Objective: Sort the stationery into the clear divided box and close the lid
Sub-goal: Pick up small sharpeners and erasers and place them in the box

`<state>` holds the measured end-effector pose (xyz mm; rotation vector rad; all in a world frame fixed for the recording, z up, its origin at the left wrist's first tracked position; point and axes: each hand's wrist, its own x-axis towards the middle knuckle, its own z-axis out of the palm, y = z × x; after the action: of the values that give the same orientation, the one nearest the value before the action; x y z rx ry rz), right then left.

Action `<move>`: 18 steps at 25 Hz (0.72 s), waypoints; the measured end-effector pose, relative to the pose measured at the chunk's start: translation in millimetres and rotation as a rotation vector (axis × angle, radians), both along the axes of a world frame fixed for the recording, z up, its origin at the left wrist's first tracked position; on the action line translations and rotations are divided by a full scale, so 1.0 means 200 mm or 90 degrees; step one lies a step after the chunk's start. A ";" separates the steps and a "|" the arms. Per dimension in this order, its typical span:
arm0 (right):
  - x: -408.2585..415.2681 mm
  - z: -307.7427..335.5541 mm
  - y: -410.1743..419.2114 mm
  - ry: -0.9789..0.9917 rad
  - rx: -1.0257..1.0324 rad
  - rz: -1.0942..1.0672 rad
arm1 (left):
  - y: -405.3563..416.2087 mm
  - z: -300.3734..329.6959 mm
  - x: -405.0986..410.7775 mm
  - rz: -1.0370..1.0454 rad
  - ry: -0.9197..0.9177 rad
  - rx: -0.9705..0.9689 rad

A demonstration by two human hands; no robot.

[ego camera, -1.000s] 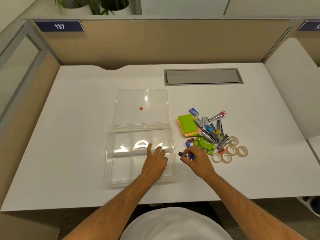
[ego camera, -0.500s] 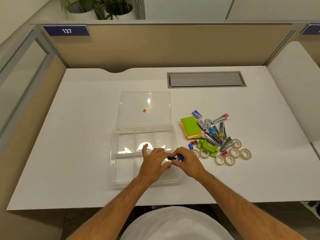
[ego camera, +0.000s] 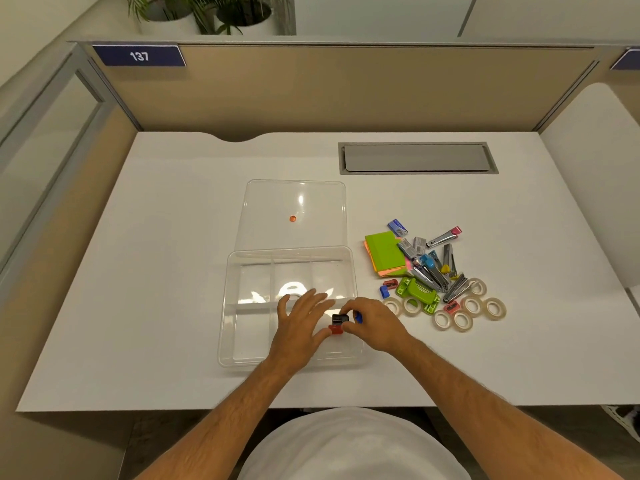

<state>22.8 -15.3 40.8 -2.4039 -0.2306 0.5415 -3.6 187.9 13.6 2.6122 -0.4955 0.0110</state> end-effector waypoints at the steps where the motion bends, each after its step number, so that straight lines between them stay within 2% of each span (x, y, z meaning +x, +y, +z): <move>1: 0.00 -0.01 0.02 -0.030 -0.083 0.031 | 0.01 -0.01 -0.01 0.005 0.018 0.023; 4: 0.00 -0.07 0.09 -0.111 -0.253 0.147 | 0.06 -0.06 -0.03 0.000 0.085 0.109; 7: 0.00 -0.12 0.14 -0.149 -0.305 0.215 | 0.09 -0.12 -0.06 0.004 0.133 0.176; 9: -0.01 -0.13 0.14 -0.159 -0.298 0.226 | 0.11 -0.14 -0.07 0.014 0.147 0.169; 14: -0.04 -0.10 0.05 -0.155 -0.155 0.178 | 0.11 -0.17 -0.08 0.012 0.150 0.129; 18: -0.03 -0.10 0.05 -0.166 -0.242 0.245 | 0.11 -0.18 -0.07 0.018 0.144 0.128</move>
<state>16.8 -4.8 20.6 -2.8183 -0.7775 0.4699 -17.8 210.1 -21.9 2.7689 -0.3958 -0.3379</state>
